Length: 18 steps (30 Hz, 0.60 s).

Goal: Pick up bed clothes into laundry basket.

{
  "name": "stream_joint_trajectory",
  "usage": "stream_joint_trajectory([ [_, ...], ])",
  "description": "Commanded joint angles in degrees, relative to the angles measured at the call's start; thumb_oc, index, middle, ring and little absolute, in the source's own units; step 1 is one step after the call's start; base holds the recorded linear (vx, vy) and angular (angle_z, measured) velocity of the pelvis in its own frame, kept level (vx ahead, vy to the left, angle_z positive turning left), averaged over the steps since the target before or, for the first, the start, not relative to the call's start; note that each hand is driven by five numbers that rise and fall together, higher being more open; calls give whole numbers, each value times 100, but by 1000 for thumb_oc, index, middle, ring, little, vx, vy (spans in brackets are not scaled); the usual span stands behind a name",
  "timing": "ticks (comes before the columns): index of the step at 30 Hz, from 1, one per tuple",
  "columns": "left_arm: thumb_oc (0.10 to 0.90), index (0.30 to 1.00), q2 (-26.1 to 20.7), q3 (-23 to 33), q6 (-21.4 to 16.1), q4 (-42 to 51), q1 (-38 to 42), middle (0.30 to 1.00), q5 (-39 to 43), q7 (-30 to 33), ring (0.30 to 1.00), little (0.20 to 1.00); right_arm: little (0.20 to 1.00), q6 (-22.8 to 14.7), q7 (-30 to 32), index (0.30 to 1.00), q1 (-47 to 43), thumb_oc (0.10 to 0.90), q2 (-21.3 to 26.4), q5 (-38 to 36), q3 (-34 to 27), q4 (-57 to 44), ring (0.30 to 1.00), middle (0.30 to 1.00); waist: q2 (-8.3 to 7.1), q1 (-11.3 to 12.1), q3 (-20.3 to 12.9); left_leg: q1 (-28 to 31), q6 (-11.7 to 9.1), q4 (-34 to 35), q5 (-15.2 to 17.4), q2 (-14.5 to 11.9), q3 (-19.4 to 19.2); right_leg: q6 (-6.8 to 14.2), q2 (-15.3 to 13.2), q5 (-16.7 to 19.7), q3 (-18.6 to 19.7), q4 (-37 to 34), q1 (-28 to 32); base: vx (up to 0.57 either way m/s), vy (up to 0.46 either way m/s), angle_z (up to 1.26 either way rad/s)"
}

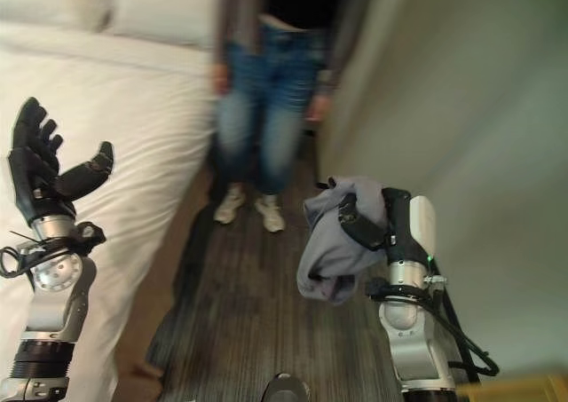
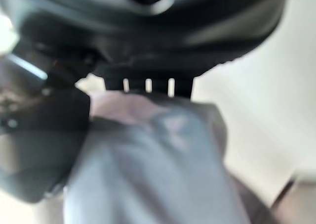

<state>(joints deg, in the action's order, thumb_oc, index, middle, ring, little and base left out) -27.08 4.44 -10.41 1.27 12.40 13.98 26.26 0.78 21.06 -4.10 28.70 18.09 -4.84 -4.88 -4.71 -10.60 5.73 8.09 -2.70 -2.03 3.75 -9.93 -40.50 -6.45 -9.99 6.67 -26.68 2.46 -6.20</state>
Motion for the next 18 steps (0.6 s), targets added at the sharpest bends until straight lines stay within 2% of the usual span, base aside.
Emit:
stream_joint_trajectory([
  [1, 800, 900, 20, 58, -540, 578, 134, 900, -7, -176, 900, 900, 300, -566, 346, 300, -127, 400, 474, 168, -617, -972, 300, 300, 322, -119, -185, 368, -440, 363, -930, -827, -377, 1731, -980, -596, 151, 179, 1373, -216, -462, -141],
  [2, 800, 900, -313, 716, -887, 1892, -699, 900, 895, -798, 900, 900, 300, -547, 340, 300, 428, 400, 446, 283, -1082, -1297, 300, 300, 550, -220, -1, 299, -636, 79, -1093, -1128, -314, 1557, -590, -908, 460, -71, 1335, -141, -288, -135],
  [3, 800, 900, -262, 741, -858, 2022, -847, 900, 887, -832, 900, 900, 300, -546, 330, 300, 509, 400, 439, 301, -1080, -1337, 300, 300, 572, -212, -40, 296, -661, 17, -1085, -1185, -310, 1527, -552, -924, 467, -83, 1355, -137, -321, -129],
  [4, 800, 900, 364, 455, -799, 2364, -1701, 900, 1099, -1285, 900, 900, 300, -536, 413, 300, 723, 400, 191, 518, -1173, -1354, 300, 300, 551, -226, 149, 86, -817, -655, -1267, -1574, -95, 1300, -228, -1179, 750, -230, 1455, 25, -229, -114],
  [5, 800, 900, 610, 273, -767, 2380, -1879, 900, 1219, -1370, 900, 900, 300, -540, 488, 300, 839, 400, 156, 583, -1138, -1312, 300, 300, 594, -154, 251, 9, -956, -1101, -1447, -1728, 373, 1161, -5, -1337, 985, -249, 1491, -25, -285, -85],
  [6, 800, 900, 750, 114, -741, 2353, -1946, 900, 1234, -1372, 900, 900, 300, -551, 479, 300, 950, 400, 124, 611, -1090, -1278, 300, 300, 614, -70, 357, -83, -764, -1363, -1561, -1695, 798, 1031, 145, -1278, 1083, -230, 1408, -16, -209, -108],
  [8, 800, 900, 971, -232, -672, 2126, -1973, 900, 1328, -1390, 900, 900, 300, -549, 442, 300, 1073, 400, 135, 696, -907, -1163, 300, 300, 535, 106, 440, -254, -516, -1797, -1269, -1195, 2159, 941, 239, -1246, 1533, -190, 1310, -31, -177, -176],
  [9, 800, 900, 1106, -607, -596, 1837, -1900, 900, 1306, -1385, 900, 900, 300, -517, 504, 300, 1157, 400, 155, 834, -737, -1064, 300, 300, 439, 232, 523, -509, -307, -2246, -988, -608, 3271, 892, 317, -1207, 2086, -164, 1183, 16, -119, -182],
  [10, 800, 900, 1105, -609, -599, 1832, -1895, 900, 1305, -1385, 900, 900, 300, -517, 504, 300, 1157, 400, 154, 834, -739, -1063, 300, 300, 438, 231, 511, -526, -305, -2248, -993, -603, 3273, 893, 312, -1204, 2084, -164, 1168, 70, -115, -161],
  [12, 800, 900, 1127, -976, -489, 1566, -1783, 900, 1256, -1453, 900, 900, 300, -453, 584, 300, 1187, 400, 272, 990, -642, -971, 300, 300, 372, 335, 632, -878, -198, -2383, -714, -151, 3953, 864, 403, -1201, 2526, -212, 1201, 141, -58, -150],
  [13, 800, 900, 1080, -1165, -433, 1464, -1689, 900, 1202, -1481, 900, 900, 300, -399, 608, 300, 1195, 400, 357, 1058, -582, -930, 300, 300, 367, 335, 714, -1135, -176, -2154, -608, 110, 4172, 881, 487, -1194, 2804, -256, 1238, 156, -21, -160],
  [14, 800, 900, 1083, -1173, -440, 1448, -1677, 900, 1199, -1479, 900, 900, 300, -397, 611, 300, 1196, 400, 358, 1060, -585, -929, 300, 300, 367, 365, 715, -1116, -168, -2160, -578, 111, 4140, 889, 480, -1207, 2832, -261, 1245, 143, 12, -123],
  [16, 800, 900, 1055, -1401, -373, 1285, -1528, 900, 1144, -1461, 900, 900, 300, -333, 717, 300, 1114, 400, 448, 1132, -461, -838, 300, 300, 404, 465, 807, -1393, -83, -1568, -376, 621, 4271, 908, 626, -1228, 3249, -307, 1332, 244, 28, -105],
  [17, 800, 900, 1026, -1461, -337, 1211, -1461, 900, 1068, -1436, 900, 900, 300, -296, 721, 300, 999, 400, 510, 1190, -322, -774, 300, 300, 474, 554, 829, -1437, -37, -1087, -355, 975, 4481, 906, 800, -1263, 3587, -318, 1377, 333, 27, -136],
  [18, 800, 900, 1023, -1529, -335, 1113, -1427, 900, 1052, -1426, 900, 900, 300, -277, 699, 300, 895, 400, 558, 1223, -244, -748, 300, 300, 548, 619, 845, -1441, -40, -774, -432, 1165, 4675, 912, 923, -1273, 3826, -315, 1411, 286, 39, -175],
])
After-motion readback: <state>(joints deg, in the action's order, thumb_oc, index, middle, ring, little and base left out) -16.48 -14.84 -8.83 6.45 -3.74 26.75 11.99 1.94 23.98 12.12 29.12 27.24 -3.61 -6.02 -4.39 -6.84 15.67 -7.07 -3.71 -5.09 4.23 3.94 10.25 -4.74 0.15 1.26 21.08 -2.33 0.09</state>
